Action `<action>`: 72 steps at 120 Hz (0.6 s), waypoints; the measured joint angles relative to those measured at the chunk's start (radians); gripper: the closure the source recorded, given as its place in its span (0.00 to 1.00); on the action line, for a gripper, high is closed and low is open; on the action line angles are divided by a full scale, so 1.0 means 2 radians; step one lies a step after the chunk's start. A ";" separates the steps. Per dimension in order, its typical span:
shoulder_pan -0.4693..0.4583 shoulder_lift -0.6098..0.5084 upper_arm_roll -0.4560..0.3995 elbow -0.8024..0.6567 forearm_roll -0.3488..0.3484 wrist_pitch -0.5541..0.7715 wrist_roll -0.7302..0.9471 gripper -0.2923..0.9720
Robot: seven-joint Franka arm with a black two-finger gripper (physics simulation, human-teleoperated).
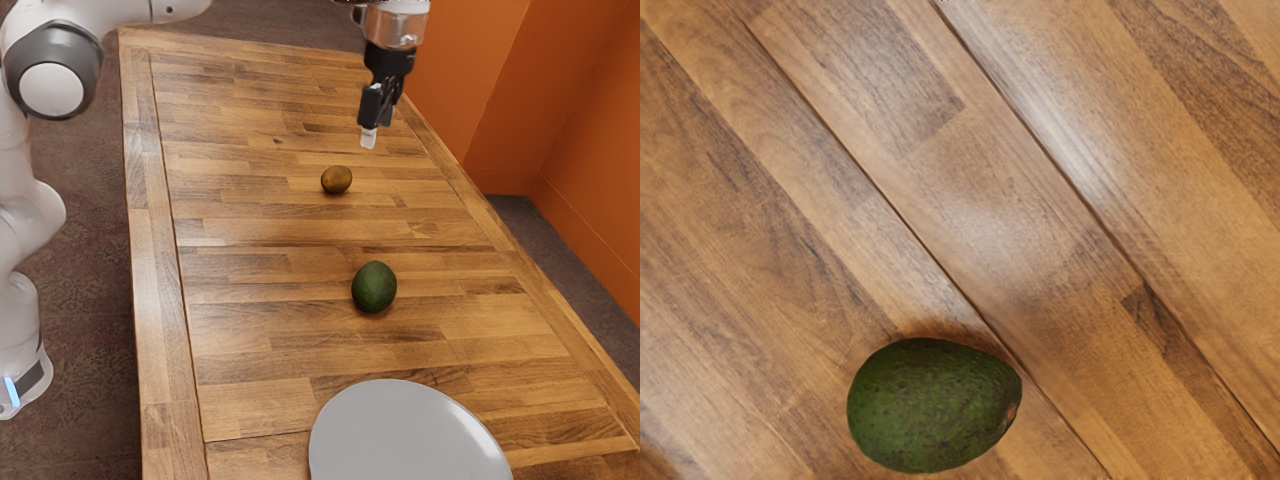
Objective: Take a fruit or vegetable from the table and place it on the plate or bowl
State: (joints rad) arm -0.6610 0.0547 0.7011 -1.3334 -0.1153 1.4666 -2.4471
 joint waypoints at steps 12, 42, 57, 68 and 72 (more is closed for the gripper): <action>-0.004 -0.001 0.000 0.000 0.000 -0.006 -0.008 0.23; 0.002 -0.007 -0.008 0.000 0.010 -0.014 0.051 0.23; 0.004 -0.003 -0.010 0.000 0.037 -0.013 0.183 0.23; 0.011 0.020 -0.012 0.000 0.035 -0.008 0.274 0.23; 0.011 0.032 -0.014 -0.001 0.031 -0.004 0.305 0.23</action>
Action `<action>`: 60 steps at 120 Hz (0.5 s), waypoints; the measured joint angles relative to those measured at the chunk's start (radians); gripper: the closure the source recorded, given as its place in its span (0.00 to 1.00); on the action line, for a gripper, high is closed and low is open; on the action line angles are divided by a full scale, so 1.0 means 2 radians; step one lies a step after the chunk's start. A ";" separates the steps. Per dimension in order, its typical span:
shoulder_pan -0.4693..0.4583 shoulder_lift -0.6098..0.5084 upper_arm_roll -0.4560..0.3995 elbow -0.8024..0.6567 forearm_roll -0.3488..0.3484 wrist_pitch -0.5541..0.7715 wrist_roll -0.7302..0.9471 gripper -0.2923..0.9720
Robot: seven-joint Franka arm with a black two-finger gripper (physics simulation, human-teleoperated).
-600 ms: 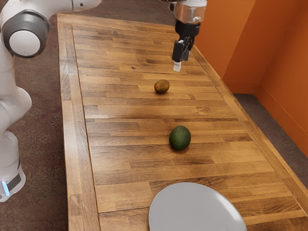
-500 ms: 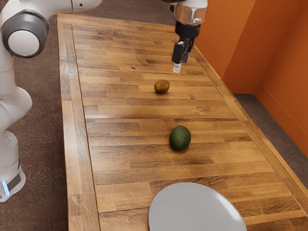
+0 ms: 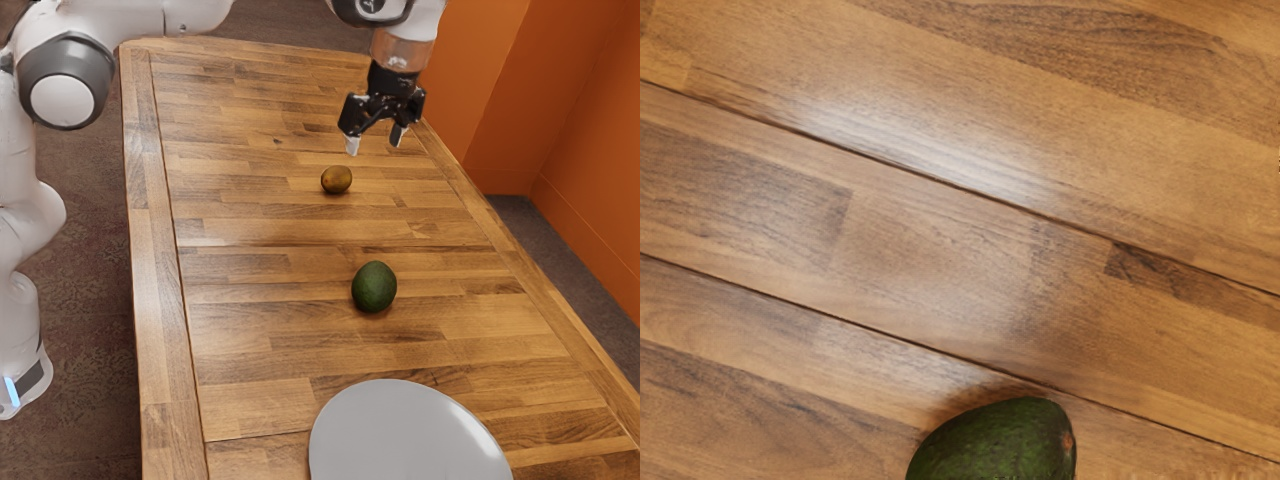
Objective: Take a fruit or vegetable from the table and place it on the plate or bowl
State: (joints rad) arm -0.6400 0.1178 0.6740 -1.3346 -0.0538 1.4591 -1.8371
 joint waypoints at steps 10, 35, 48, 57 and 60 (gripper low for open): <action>-0.005 0.029 -0.012 -0.004 -0.013 0.016 0.072 0.23; -0.004 0.037 -0.011 -0.095 -0.036 0.111 0.237 0.23; -0.008 0.048 -0.020 -0.106 -0.038 0.157 0.311 0.23; -0.008 0.057 -0.025 -0.119 -0.045 0.184 0.354 0.23; -0.008 0.057 -0.026 -0.128 -0.050 0.192 0.368 0.23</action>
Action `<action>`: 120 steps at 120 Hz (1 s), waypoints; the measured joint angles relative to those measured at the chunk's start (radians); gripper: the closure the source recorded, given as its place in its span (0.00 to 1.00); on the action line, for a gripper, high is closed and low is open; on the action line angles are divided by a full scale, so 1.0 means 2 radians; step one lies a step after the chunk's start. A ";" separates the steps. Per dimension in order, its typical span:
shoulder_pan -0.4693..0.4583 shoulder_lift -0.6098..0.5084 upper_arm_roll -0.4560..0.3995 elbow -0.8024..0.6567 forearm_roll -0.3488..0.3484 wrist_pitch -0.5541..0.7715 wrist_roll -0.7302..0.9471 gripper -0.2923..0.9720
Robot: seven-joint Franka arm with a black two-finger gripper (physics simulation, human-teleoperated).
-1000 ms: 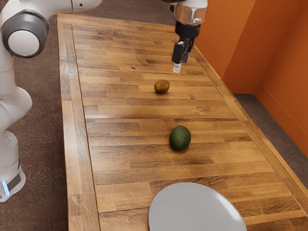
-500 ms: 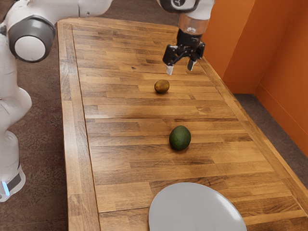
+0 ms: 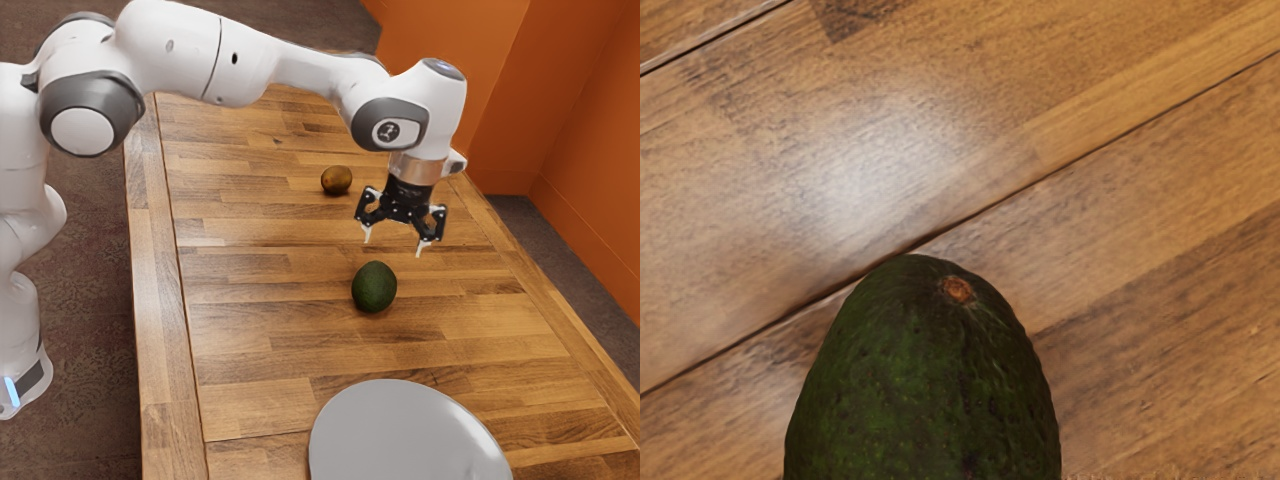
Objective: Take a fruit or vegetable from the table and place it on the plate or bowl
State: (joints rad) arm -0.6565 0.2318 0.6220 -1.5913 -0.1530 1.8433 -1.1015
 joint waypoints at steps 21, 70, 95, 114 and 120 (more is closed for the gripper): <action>-0.001 -0.007 0.003 -0.038 -0.024 0.046 0.078 0.23; -0.049 -0.019 0.041 -0.087 -0.048 0.093 0.168 0.23; -0.051 -0.021 0.040 -0.109 -0.067 0.096 0.155 0.23; -0.040 -0.010 0.040 -0.119 -0.101 0.097 0.138 0.23; -0.035 -0.003 0.040 -0.121 -0.113 0.097 0.133 0.23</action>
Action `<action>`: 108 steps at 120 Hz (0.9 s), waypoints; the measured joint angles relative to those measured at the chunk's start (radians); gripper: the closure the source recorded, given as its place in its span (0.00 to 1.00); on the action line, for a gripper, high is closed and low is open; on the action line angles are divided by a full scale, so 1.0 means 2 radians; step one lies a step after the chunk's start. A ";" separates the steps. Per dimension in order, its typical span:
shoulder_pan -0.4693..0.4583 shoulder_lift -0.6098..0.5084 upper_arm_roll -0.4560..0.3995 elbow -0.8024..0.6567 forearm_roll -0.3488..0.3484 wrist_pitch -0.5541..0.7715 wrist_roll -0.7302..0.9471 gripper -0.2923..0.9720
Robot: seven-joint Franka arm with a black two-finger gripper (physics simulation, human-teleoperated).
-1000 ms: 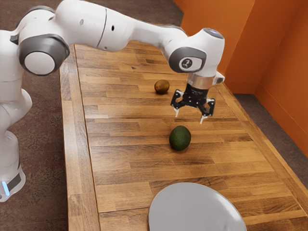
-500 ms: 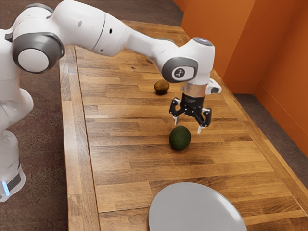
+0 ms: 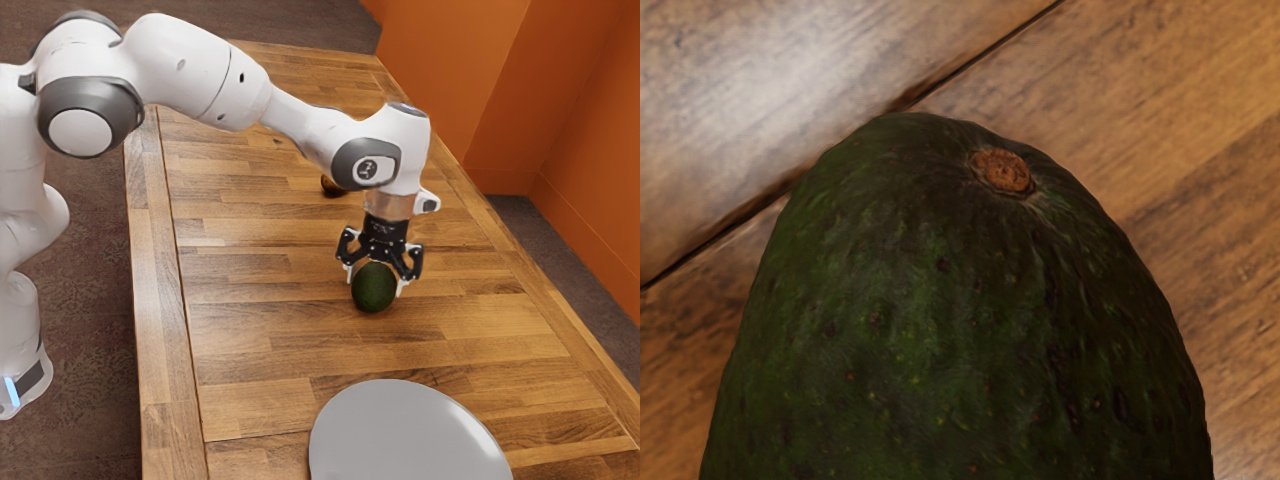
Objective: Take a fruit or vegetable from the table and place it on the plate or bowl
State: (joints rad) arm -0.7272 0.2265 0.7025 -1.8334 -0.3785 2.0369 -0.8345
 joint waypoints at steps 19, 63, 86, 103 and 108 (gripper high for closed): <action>0.003 0.014 0.000 -0.001 -0.024 0.000 -0.013 0.23; -0.003 0.014 0.005 0.007 -0.034 0.000 -0.049 0.51; -0.075 0.012 0.023 0.063 0.010 0.001 -0.074 0.52; -0.204 0.004 0.076 0.077 0.050 0.001 -0.109 0.51; -0.224 0.001 0.082 0.080 0.060 0.001 -0.120 0.51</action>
State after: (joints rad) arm -1.1762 0.2287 0.8665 -1.6727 -0.2584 2.0382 -1.0755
